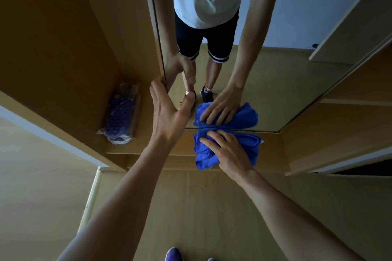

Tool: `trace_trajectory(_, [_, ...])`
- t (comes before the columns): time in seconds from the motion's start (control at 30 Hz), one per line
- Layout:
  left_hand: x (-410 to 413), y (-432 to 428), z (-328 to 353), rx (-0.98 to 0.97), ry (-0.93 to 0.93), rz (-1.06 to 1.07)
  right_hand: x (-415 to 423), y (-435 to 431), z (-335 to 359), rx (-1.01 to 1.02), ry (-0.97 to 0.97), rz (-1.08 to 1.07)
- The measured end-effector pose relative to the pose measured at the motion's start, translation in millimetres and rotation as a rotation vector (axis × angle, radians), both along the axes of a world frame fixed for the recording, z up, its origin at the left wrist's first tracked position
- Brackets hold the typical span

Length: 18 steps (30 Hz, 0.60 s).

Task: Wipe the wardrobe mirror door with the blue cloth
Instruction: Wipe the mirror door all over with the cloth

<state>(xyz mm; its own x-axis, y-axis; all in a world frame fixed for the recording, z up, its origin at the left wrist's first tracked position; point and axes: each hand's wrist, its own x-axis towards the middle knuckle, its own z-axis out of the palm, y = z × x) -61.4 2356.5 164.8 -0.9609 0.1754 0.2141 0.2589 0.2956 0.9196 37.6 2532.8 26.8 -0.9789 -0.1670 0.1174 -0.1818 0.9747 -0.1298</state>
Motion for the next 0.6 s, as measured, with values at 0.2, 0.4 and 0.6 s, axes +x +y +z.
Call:
trace_trajectory(0.2, [7.6,-4.5,5.9,-0.060,-0.145,-0.062,23.7,16.0,26.8,-0.104,-0.150,0.054])
trace_trajectory(0.4, [16.8,-7.4,33.1,-0.031,-0.139,-0.037,30.7,9.6,88.8,-0.069,-0.038,0.067])
trace_trajectory(0.6, [15.7,-7.5,95.8,0.026,-0.021,-0.023,28.5,9.8,174.4,0.001,0.079,0.045])
